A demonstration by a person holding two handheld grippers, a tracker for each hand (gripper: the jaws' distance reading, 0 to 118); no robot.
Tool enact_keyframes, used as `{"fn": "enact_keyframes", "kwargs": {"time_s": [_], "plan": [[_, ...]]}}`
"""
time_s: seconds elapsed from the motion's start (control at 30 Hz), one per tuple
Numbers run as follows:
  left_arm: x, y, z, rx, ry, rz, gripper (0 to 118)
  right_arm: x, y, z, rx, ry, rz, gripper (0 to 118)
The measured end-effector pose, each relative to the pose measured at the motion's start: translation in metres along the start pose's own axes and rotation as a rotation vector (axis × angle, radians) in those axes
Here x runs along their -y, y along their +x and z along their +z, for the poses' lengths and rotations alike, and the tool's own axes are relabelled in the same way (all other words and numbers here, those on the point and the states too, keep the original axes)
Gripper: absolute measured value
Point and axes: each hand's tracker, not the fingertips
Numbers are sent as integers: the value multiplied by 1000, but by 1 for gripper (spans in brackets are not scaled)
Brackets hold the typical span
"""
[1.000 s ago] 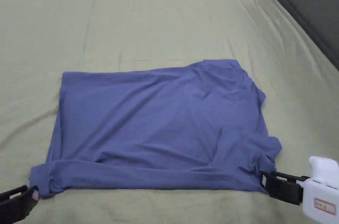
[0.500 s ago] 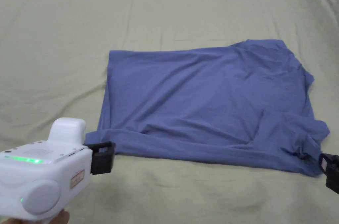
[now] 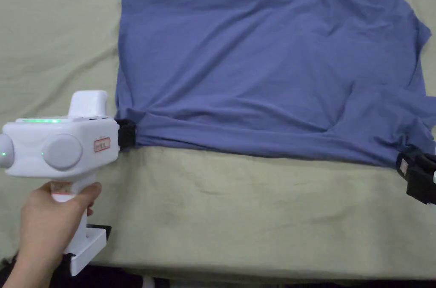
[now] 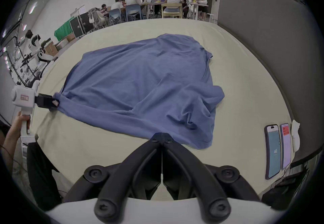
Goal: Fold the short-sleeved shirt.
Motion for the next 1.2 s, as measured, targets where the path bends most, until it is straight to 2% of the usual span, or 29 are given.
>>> {"fn": "enact_keyframes", "kwargs": {"time_s": [0.03,0.07,0.1,0.13,0.17,0.2,0.23,0.27,0.3,0.4,0.47,0.5,0.53,0.57,0.6,0.63,0.67,0.7,0.87,1.03,1.1,1.2], "plan": [[-1,6,7,30,37,48,5,-1,1,-2,-3,-13,-2,3],[-2,12,10,13,1,14,5,-1,2,-3,-2,-19,-5,3],[-3,22,14,-38,0,-85,5,-1,5,-4,-3,-23,-13,3],[-4,31,21,-63,40,-106,5,-2,7,-4,-6,-22,-25,12],[-5,33,25,-40,40,-94,5,-3,9,-3,2,-21,-53,46],[-7,33,27,-30,32,-82,6,-5,13,-5,22,-24,-71,95],[-7,35,29,-31,34,-76,6,-5,19,-10,23,-62,-83,118],[-9,36,31,-31,39,-71,6,-5,24,-15,26,-71,-89,118],[-9,36,32,-29,39,-68,5,-5,28,-10,44,-9,-101,118],[-9,32,31,-24,34,-44,5,-3,59,-37,41,-99,-190,118],[-8,31,30,-19,33,-26,6,0,73,-55,59,-106,-209,118],[-6,31,28,-21,29,-23,5,-2,71,-60,58,-120,-217,110],[-7,30,26,-26,21,-20,5,-3,71,-66,54,-117,-215,78],[-7,31,24,-30,14,-19,5,-2,72,-70,46,-112,-214,61],[-5,31,23,-32,9,-21,5,-3,70,-73,49,-111,-209,61],[-4,32,23,-35,5,-22,6,-3,66,-77,86,-113,-199,6],[-6,31,21,-35,3,-19,5,0,65,-74,89,-82,-225,6],[-5,31,21,-34,2,-11,6,1,66,-72,29,-81,-244,6],[-11,32,30,-33,31,35,5,-8,62,-52,40,7,-243,6],[-54,33,46,31,102,98,5,-60,59,-39,31,129,-232,6],[-83,35,36,27,89,79,5,-92,62,-53,26,134,-229,6],[-124,42,6,-66,70,-33,6,-138,64,-86,21,138,-217,6]]}}
